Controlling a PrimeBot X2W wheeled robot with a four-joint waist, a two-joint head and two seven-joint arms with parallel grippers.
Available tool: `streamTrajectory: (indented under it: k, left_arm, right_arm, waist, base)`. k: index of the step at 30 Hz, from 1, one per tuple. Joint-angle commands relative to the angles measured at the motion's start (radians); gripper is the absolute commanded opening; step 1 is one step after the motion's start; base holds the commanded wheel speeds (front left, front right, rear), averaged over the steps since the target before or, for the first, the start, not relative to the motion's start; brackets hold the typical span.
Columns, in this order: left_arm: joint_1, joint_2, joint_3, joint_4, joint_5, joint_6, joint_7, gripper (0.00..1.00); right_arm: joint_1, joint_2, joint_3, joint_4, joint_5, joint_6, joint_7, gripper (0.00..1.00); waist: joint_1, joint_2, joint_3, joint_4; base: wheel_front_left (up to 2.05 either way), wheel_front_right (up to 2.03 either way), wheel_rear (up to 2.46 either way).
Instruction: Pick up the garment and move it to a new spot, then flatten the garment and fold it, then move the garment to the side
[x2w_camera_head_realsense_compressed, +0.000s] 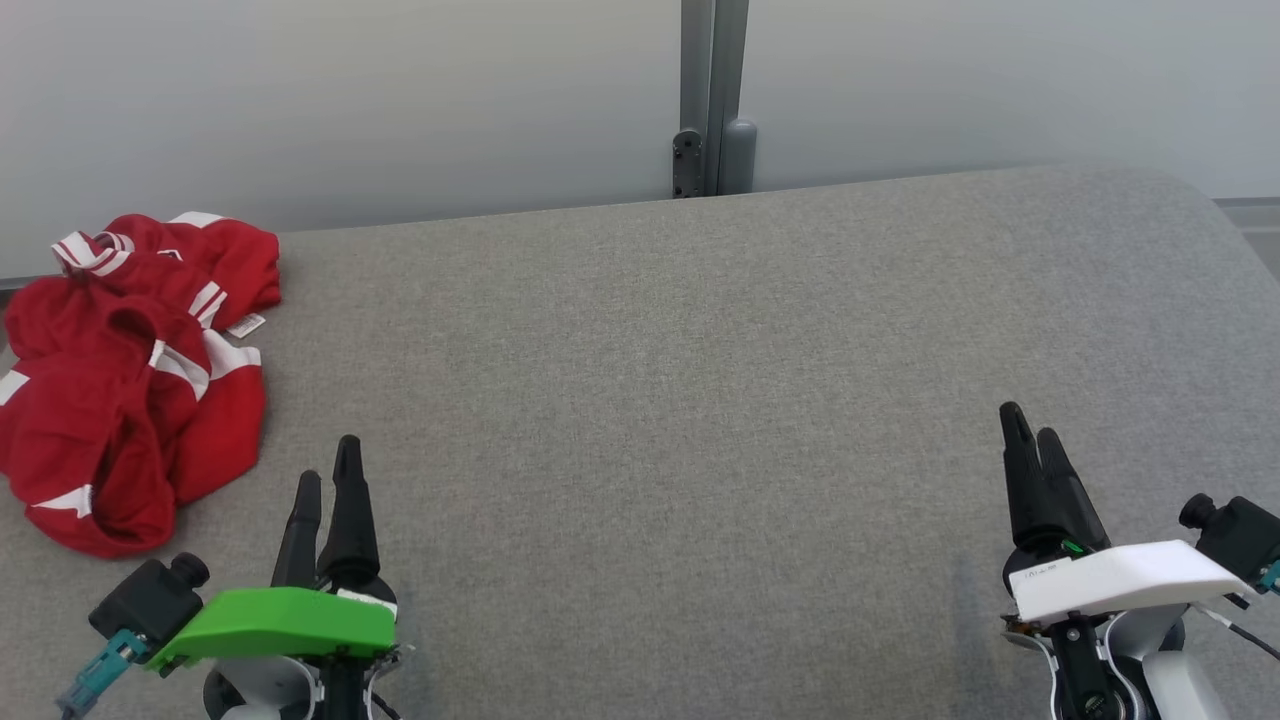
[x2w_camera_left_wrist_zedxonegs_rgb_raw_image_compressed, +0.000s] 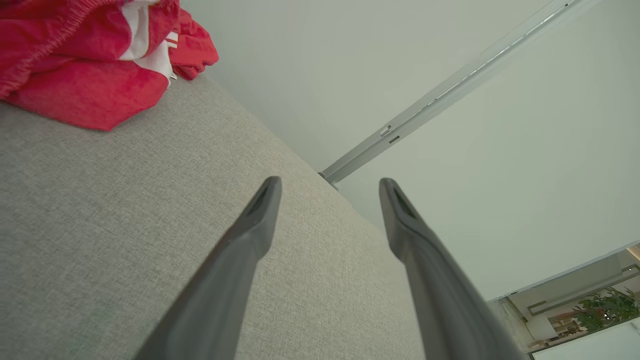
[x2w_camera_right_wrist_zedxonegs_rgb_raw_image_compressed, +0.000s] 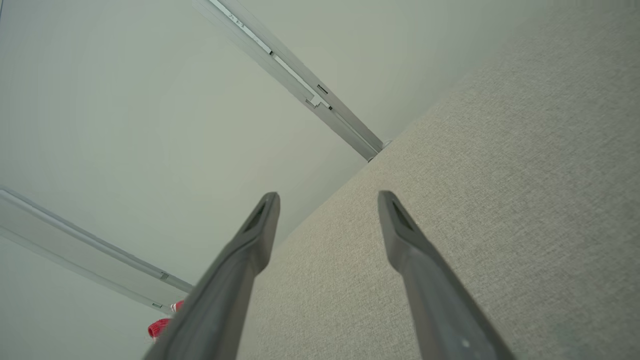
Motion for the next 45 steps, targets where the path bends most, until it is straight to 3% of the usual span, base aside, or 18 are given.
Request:
streamTrajectory:
  k: [1,24,45]
  left_arm:
    - [-0.001,0.008,-0.006,-0.018,0.044,0.005,-0.011,1.00]
    - [0.047,0.010,-0.037,-0.011,0.385,0.026,-0.073,1.00]
    - [0.083,0.012,-0.053,-0.003,0.579,0.027,-0.120,1.00]
  right_arm:
    - [-0.001,-0.007,0.004,-0.022,-0.033,0.000,-0.012,1.00]
    - [0.021,-0.009,0.052,-0.034,-0.384,0.000,-0.074,1.00]
    - [0.027,-0.010,0.076,-0.012,-0.599,0.000,-0.123,1.00]
  waist:
    - [0.0000,0.0000,0.000,0.000]
    - [0.0000,0.0000,-0.012,0.004]
    - [0.0000,0.0000,-0.016,0.006]
  base:
    - [0.00,0.00,0.00]
    - [0.00,0.00,0.00]
    - [0.00,0.00,0.00]
